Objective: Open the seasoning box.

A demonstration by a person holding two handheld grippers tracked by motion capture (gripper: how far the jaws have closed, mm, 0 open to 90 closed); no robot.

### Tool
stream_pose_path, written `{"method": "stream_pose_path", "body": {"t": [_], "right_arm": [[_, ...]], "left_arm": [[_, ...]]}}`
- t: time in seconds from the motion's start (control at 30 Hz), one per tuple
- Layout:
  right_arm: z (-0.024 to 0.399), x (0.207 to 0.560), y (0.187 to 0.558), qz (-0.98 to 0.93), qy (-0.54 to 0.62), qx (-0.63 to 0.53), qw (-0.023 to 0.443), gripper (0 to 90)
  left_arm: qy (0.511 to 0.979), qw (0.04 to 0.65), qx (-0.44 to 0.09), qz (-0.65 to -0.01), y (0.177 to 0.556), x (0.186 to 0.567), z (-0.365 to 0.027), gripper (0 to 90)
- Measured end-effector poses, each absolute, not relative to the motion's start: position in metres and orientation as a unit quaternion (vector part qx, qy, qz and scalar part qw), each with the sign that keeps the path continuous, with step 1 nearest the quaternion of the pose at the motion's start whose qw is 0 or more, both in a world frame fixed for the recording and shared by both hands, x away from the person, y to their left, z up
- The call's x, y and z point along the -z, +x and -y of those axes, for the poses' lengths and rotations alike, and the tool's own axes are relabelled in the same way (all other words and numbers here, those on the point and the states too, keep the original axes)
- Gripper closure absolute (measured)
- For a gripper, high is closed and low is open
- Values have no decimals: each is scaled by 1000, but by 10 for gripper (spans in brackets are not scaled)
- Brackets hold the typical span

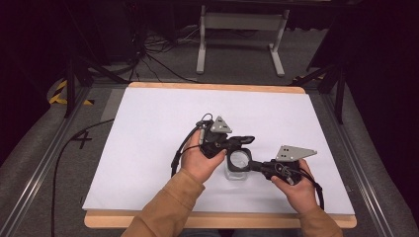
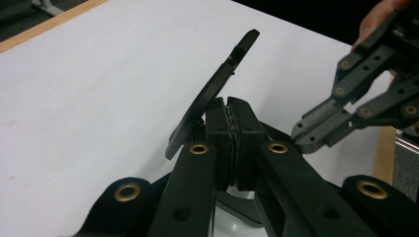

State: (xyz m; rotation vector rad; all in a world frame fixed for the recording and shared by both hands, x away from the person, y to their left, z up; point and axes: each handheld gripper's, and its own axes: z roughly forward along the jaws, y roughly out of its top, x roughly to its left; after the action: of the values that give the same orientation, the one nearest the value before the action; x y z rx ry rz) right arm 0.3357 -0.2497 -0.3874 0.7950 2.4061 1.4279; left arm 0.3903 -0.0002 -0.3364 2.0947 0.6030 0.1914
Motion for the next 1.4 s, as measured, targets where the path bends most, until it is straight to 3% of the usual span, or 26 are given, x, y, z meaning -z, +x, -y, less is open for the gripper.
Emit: {"method": "stream_pose_path", "body": {"t": [0.83, 1.4], "right_arm": [[249, 387, 334, -824, 265, -485, 124, 900], [248, 387, 334, -825, 263, -484, 126, 900]], "left_arm": [[838, 462, -94, -276, 417, 338, 2, 895], [841, 460, -90, -271, 415, 338, 4, 881]]}}
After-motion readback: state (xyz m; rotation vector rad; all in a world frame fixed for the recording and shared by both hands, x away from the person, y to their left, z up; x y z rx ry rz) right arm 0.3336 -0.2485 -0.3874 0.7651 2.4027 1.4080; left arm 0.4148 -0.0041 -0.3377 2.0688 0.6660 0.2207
